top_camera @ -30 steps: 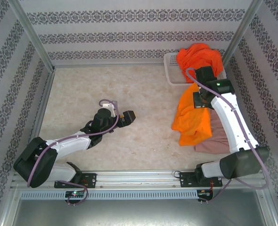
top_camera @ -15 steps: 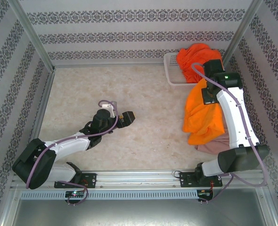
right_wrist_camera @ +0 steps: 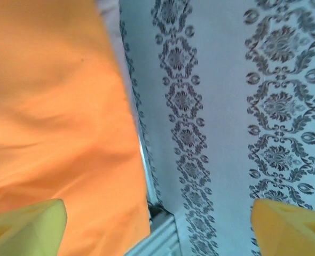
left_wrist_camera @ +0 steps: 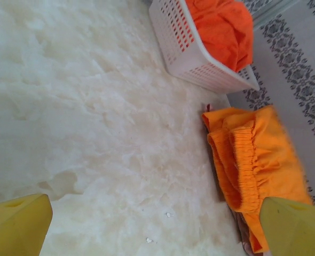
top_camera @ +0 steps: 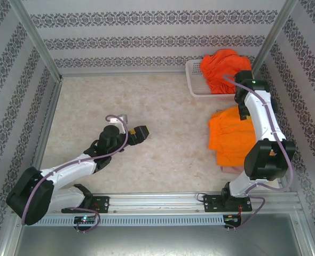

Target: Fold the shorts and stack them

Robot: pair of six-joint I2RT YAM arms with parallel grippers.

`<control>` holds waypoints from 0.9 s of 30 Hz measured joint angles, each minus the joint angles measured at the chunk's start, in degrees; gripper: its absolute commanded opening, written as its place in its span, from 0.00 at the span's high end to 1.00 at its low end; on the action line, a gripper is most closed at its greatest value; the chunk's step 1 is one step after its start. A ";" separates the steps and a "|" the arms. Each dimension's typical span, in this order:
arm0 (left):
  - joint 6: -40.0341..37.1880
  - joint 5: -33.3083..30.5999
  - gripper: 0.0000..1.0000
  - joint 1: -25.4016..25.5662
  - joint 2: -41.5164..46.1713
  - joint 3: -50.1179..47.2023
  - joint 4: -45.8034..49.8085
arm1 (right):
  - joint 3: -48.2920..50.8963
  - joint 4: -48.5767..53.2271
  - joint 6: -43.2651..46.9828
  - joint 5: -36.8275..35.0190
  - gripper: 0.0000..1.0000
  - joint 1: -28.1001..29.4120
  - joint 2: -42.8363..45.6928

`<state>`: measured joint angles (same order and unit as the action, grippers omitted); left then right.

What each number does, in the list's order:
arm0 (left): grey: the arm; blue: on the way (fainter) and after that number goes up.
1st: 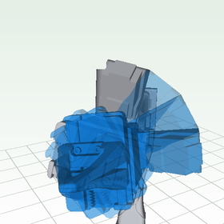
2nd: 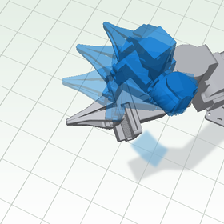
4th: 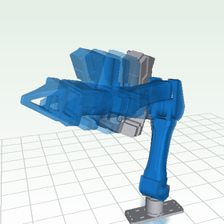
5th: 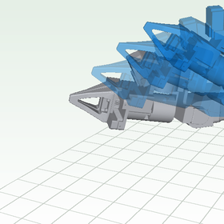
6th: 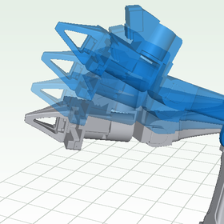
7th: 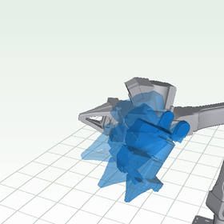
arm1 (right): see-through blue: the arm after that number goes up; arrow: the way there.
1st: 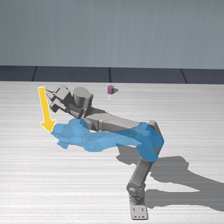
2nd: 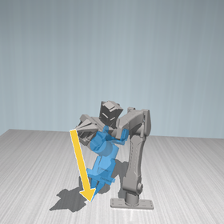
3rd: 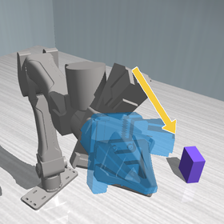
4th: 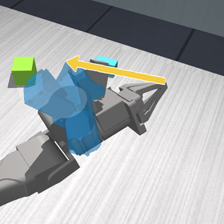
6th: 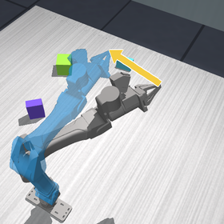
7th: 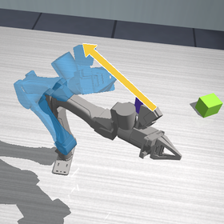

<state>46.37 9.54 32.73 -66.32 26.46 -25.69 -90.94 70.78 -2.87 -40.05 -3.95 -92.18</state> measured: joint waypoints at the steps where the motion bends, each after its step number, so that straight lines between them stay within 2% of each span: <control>1: -0.35 -0.37 0.00 -0.22 1.20 -0.17 0.55 | -1.86 -0.74 -1.14 2.86 0.02 0.04 0.57; 7: -1.77 -2.62 0.00 -0.87 7.85 -2.16 3.52 | -4.66 -10.91 -7.45 23.15 0.02 0.46 5.86; 11: -2.86 -4.02 0.00 -1.01 11.15 -2.36 5.97 | -7.72 -17.59 -10.99 30.51 0.02 0.46 2.38; 18: -4.20 -5.22 0.00 -1.70 13.68 -2.36 9.16 | -24.00 -21.84 -14.21 33.51 0.02 0.46 -18.10; 27: -4.70 -5.33 0.00 -2.51 13.66 -2.36 11.34 | -54.73 -21.79 -15.06 32.87 0.02 0.17 -46.88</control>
<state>41.67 4.21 30.22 -52.66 24.10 -14.35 -145.67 48.99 -17.93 -7.18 -3.77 -139.06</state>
